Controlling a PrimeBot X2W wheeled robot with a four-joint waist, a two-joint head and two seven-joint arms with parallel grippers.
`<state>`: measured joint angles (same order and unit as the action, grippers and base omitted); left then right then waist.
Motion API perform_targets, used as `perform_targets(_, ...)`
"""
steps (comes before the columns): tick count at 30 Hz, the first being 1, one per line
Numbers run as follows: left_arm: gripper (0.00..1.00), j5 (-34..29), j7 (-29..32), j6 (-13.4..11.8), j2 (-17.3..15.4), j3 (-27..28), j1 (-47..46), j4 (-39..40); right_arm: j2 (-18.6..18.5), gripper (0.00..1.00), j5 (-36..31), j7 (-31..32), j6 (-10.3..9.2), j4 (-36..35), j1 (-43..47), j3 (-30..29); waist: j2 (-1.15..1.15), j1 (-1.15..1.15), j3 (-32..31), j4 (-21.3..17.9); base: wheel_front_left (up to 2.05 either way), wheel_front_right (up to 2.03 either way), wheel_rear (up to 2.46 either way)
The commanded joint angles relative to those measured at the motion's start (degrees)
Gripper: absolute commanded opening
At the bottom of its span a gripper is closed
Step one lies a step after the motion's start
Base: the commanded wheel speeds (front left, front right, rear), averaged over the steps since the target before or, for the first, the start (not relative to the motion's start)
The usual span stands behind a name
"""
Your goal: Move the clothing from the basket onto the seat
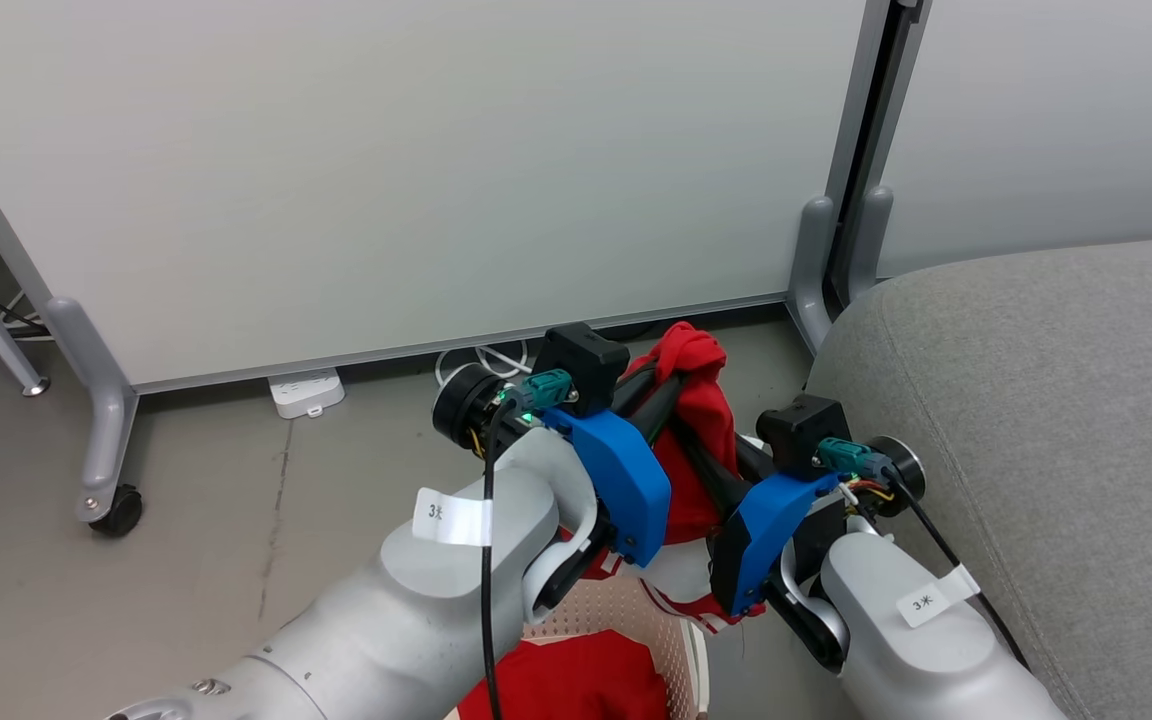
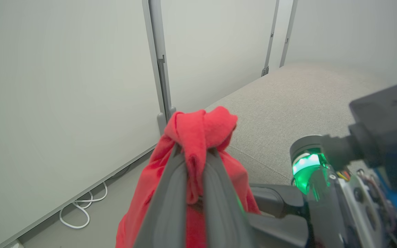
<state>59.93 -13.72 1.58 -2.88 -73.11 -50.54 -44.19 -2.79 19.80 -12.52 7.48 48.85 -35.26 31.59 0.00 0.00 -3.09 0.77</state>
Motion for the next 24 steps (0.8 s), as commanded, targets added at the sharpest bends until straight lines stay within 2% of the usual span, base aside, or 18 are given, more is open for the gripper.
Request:
perform_targets(1, 0.00, 0.2, -0.3, 0.2, 0.0, -0.1, 0.0, -0.1, -0.2, 0.00, 0.3, -0.3, 0.03, 0.3, -1.1, 0.1, 0.00, 0.00, 0.0, 0.0, 0.00, 0.00, 0.00)
perform_targets(4, 0.00, 0.4, -0.5, 0.1, 0.0, -0.1, 0.1, -0.2, -0.2, 0.00, 0.4, -0.3, 0.03, 0.3, -1.2, 0.2, 0.00, 0.00, 0.1, -0.1, 0.00, 0.00, 0.00)
perform_targets(5, 0.17, 0.4, -0.7, -0.3, 0.0, -0.1, 0.0, -0.1, -0.2, 0.00, 0.4, -0.3, 0.03, 0.3, -1.3, 0.3, 0.00, 0.00, 0.1, -0.2, 0.00, 0.00, 0.00)
perform_targets(6, 0.72, 0.3, -0.8, -0.7, 0.0, 0.3, 0.1, -0.1, -0.2, 0.00, 0.5, -0.3, 0.03, 0.2, -1.5, 0.3, 0.00, 0.00, 0.2, -0.4, 0.00, 0.00, 0.00)
perform_targets(7, 1.00, 0.2, -1.1, -0.9, 0.0, 0.8, 0.6, -0.2, -0.2, 0.00, 0.4, -0.5, 0.03, 0.0, -1.5, 0.2, 0.00, 0.00, 0.3, -0.5, 0.00, 0.00, 0.00)
perform_targets(10, 1.00, -1.6, -1.4, -0.3, -0.1, 2.9, 2.4, 0.3, -0.2, 0.00, 0.4, -0.9, 0.03, -0.5, -2.1, -0.3, 0.00, 0.00, 0.7, -0.9, 0.00, 0.00, 0.00)
perform_targets(14, 1.00, -7.4, -1.5, -0.8, -3.4, 11.3, 8.8, 5.4, -0.2, 0.00, -0.3, -1.3, 0.03, -1.4, -2.3, -1.2, 0.00, 0.00, 1.5, -1.5, 0.00, 0.00, 0.00)
perform_targets(19, 1.00, -15.9, -1.5, 1.2, -6.6, 22.4, 19.5, 13.5, -0.2, 0.00, -1.9, -1.6, 0.03, -2.5, -1.4, -3.7, 0.00, 0.00, 2.5, -1.4, 0.00, 0.00, 0.00)
perform_targets(24, 1.00, -24.4, -1.5, 3.1, -7.9, 32.0, 28.5, 19.7, -0.2, 0.00, -3.1, -1.7, 0.03, -4.3, -0.1, -6.0, 0.00, 0.00, 3.2, -1.4, 0.00, 0.00, 0.00)
